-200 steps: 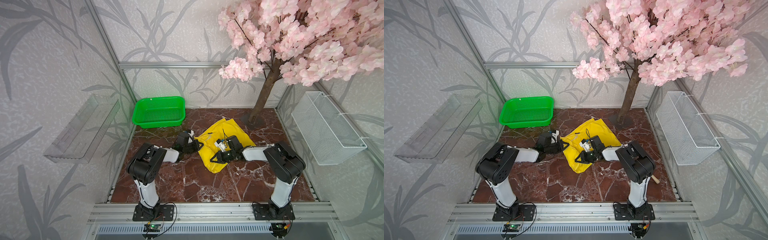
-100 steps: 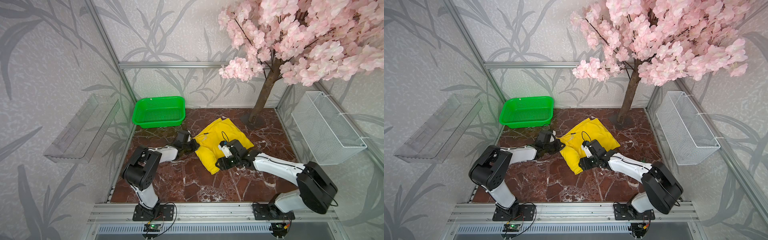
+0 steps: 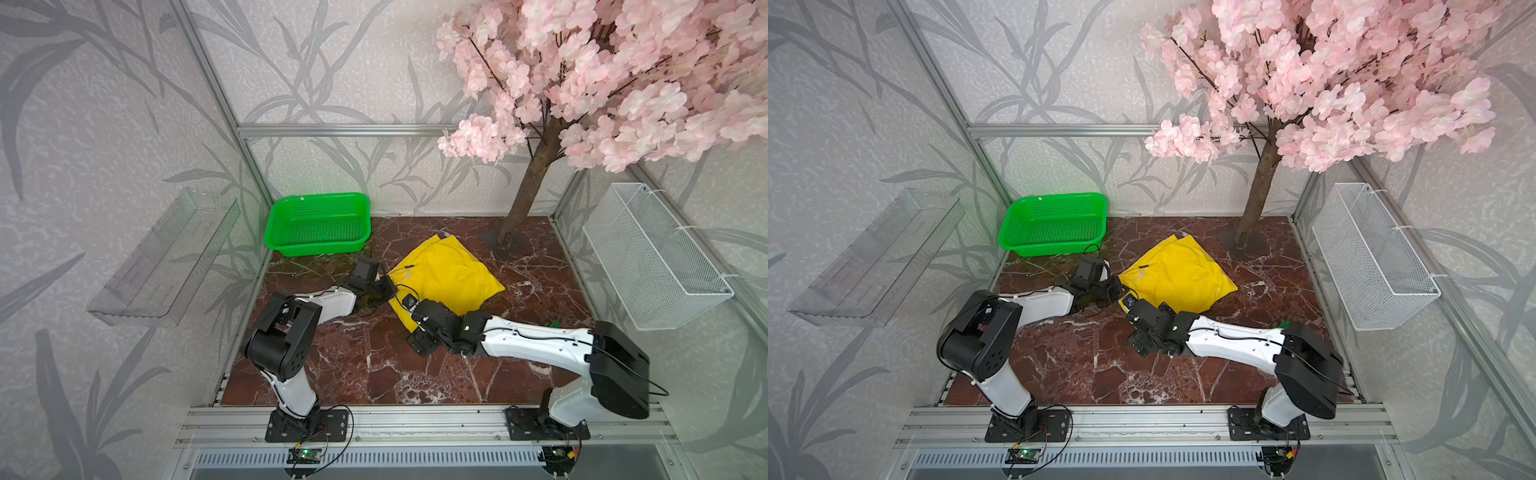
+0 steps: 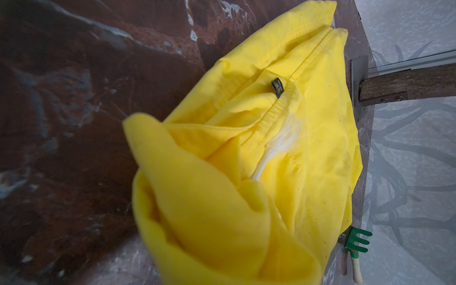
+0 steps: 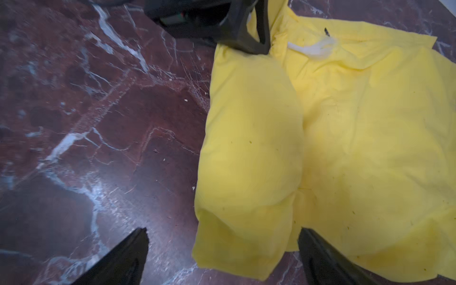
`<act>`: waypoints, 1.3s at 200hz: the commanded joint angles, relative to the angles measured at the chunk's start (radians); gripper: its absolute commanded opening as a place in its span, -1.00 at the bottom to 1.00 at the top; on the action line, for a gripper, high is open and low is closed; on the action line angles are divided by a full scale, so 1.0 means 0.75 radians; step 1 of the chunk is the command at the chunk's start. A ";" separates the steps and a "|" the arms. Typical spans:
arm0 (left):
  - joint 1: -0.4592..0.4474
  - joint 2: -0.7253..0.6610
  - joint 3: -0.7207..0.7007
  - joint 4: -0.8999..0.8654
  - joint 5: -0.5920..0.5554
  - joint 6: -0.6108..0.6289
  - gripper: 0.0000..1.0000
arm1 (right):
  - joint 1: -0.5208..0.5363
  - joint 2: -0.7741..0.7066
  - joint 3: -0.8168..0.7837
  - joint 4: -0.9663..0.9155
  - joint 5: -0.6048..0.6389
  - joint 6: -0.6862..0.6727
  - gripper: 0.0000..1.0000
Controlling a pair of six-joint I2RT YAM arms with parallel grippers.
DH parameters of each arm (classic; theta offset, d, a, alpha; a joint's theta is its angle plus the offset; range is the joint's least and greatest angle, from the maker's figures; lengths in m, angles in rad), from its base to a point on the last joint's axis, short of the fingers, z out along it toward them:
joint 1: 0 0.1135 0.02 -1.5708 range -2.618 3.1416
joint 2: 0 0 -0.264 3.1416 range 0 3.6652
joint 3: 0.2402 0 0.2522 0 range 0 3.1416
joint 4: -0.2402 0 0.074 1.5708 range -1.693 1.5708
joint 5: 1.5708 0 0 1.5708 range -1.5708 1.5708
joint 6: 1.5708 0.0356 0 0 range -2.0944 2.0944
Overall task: Roll up the shorts
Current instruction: Roll the shorts at the center of the board.
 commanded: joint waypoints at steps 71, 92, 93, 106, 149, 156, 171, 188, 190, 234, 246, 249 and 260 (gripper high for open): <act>0.025 -0.010 0.076 -0.161 0.109 -0.105 -1.00 | 0.115 0.376 0.179 -0.050 0.449 -0.033 0.73; 0.041 -0.015 0.096 -0.222 0.109 -0.081 -1.00 | 0.114 0.309 0.136 -0.024 0.396 -0.014 0.13; 0.041 -0.015 0.098 -0.227 0.110 -0.080 -1.00 | 0.114 0.305 0.134 -0.022 0.391 -0.015 0.09; 0.044 -0.020 0.123 -0.286 0.105 -0.055 -1.00 | 0.103 0.268 0.122 -0.025 0.327 -0.008 -0.33; 0.090 -0.067 0.158 -0.462 0.135 0.005 -1.00 | 0.037 0.189 0.063 -0.003 -0.055 0.037 -0.76; 0.102 -0.079 0.158 -0.473 0.144 0.008 -0.95 | 0.019 0.176 0.038 0.031 -0.139 0.049 -0.77; 0.116 -0.101 0.176 -0.485 0.144 0.017 -0.46 | -0.026 0.152 -0.028 0.122 -0.290 0.119 -0.78; 0.118 -0.113 0.206 -0.469 0.134 0.028 -0.06 | -0.126 0.105 -0.130 0.280 -0.511 0.242 -0.78; 0.117 -0.115 0.207 -0.459 0.136 0.029 -0.04 | -0.137 0.104 -0.143 0.302 -0.536 0.255 -0.78; 0.116 -0.211 0.198 -0.337 0.103 0.087 0.43 | -0.312 0.122 -0.266 0.531 -0.867 0.445 -0.80; 0.117 -0.247 0.159 -0.271 0.100 0.102 0.46 | -0.362 0.137 -0.294 0.605 -0.961 0.506 -0.82; 0.117 -0.256 0.147 -0.251 0.104 0.106 0.47 | -0.370 0.170 -0.299 0.622 -0.980 0.521 -0.82; 0.114 -0.276 0.109 -0.199 0.100 0.117 0.49 | -0.405 0.202 -0.318 0.684 -1.035 0.572 -0.81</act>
